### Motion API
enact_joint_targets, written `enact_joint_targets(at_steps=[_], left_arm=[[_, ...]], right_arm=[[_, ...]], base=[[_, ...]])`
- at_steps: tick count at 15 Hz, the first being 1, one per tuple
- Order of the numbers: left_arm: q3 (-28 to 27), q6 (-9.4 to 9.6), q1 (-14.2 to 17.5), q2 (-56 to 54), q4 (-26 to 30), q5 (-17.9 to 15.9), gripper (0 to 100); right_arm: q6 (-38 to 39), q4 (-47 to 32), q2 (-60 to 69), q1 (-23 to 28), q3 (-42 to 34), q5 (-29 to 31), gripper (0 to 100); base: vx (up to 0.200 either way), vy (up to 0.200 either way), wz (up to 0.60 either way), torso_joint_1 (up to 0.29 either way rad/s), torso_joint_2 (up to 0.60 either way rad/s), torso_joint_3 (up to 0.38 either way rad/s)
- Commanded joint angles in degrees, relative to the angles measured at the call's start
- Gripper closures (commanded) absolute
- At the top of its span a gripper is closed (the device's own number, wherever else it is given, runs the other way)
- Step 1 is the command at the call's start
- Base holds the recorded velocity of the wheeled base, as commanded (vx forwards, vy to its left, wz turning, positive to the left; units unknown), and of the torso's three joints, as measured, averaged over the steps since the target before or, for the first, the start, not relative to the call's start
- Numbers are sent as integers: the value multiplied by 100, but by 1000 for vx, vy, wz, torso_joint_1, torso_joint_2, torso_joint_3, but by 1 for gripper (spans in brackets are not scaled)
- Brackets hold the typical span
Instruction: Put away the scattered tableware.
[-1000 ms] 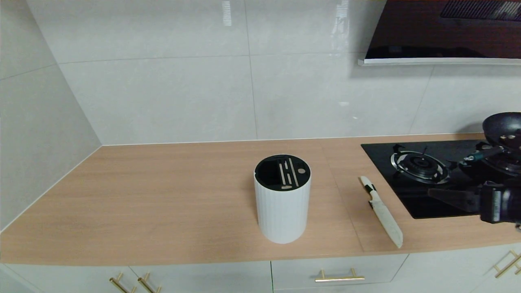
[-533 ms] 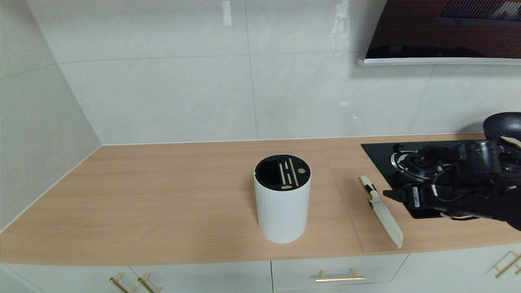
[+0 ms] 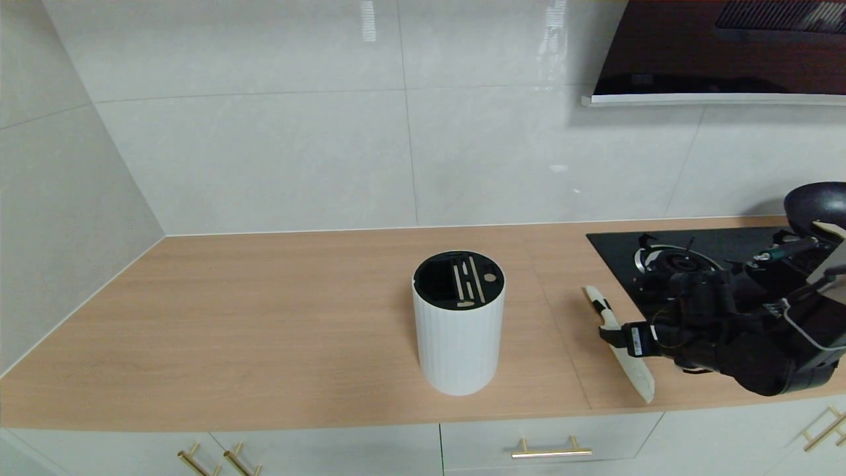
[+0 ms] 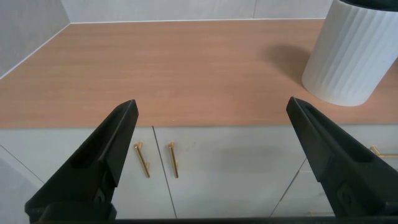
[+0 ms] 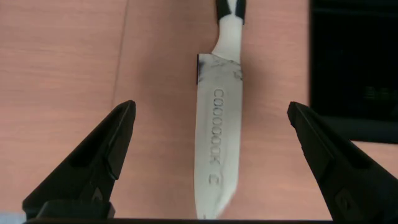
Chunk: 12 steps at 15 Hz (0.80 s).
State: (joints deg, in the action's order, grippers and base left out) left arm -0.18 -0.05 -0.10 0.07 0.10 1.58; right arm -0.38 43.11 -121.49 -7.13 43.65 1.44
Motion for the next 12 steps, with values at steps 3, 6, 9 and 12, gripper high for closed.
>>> enact_joint_targets(at_steps=[3,6,9,12], left_arm=[[1,-4,1,1,-1,0,0],[1,-4,1,1,-1,0,0],[1,-4,1,1,-1,0,0],[1,-4,1,1,-1,0,0]], right_arm=[[-6,154,-542,1,249,6,0],[3,172,-780,1,530,14,0],[11,172,-955,1,715,23,0],[29,172,-1026,-8,803,199,0]], base=[[0,0,0,0,0,0],[0,0,0,0,0,0],[0,0,0,0,0,0],[0,0,0,0,0,0]])
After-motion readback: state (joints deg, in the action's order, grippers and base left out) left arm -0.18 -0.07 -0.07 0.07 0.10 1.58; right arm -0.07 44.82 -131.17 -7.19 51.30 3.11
